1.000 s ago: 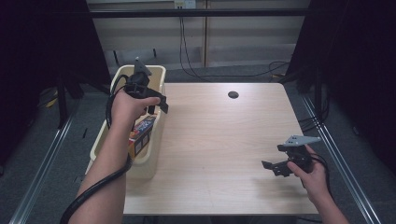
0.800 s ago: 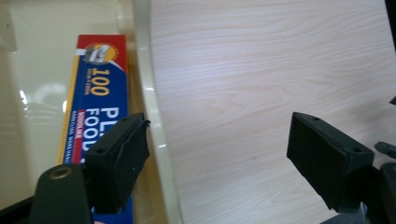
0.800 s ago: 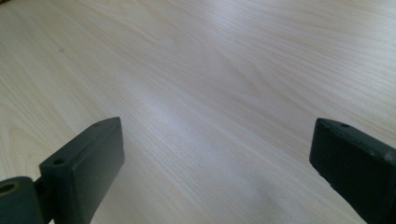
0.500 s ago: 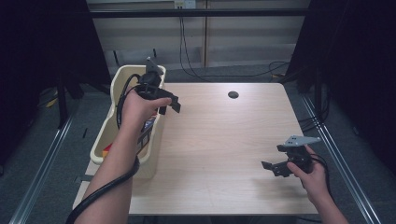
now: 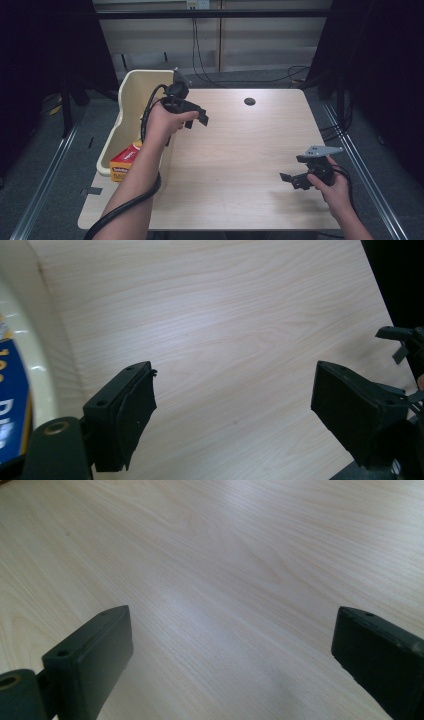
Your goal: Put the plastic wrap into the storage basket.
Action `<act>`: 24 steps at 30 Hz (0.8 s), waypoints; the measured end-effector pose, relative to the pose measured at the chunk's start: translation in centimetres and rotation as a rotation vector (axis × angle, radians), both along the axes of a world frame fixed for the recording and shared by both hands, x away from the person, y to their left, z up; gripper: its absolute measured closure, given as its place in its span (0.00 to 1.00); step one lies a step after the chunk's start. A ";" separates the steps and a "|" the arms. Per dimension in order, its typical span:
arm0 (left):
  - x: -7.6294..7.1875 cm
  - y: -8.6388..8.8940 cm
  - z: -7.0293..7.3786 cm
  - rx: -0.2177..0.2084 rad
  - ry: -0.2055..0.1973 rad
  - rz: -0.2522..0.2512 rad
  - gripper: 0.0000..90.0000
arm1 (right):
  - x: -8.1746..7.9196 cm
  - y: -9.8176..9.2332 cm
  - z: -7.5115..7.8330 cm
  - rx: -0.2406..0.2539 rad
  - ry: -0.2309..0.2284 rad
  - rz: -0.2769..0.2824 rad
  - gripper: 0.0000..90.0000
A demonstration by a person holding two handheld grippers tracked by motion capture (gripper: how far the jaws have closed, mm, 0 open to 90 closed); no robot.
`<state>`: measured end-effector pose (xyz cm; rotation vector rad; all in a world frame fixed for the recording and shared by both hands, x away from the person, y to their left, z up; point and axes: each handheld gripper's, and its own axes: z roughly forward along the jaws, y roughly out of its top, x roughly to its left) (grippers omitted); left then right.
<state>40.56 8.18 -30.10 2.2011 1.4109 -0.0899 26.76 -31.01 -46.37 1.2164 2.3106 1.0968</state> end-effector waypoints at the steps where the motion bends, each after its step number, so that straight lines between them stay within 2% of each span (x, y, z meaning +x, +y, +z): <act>1: 0.0 -0.1 -0.1 0.007 0.000 -0.009 0.19 | 0.0 0.0 0.0 0.000 0.000 0.001 0.03; 3: -0.1 -0.7 -0.4 -0.002 -0.002 -0.015 0.19 | 0.0 0.0 0.0 0.002 0.002 0.004 0.03; 14: -0.4 -2.2 -1.9 0.011 -0.008 -0.060 0.19 | 0.0 0.1 0.0 0.000 0.002 0.005 0.03; 16: -0.5 -2.5 -2.1 0.009 -0.011 -0.055 0.19 | 0.0 0.1 0.0 0.001 0.001 0.004 0.03; 17: -0.6 -2.7 -2.3 0.005 -0.015 -0.073 0.19 | 0.0 0.0 0.0 0.000 0.000 0.005 0.03; 24: -0.9 -3.5 -3.1 -0.004 -0.025 -0.090 0.19 | 0.0 0.1 0.0 0.000 0.000 0.008 0.03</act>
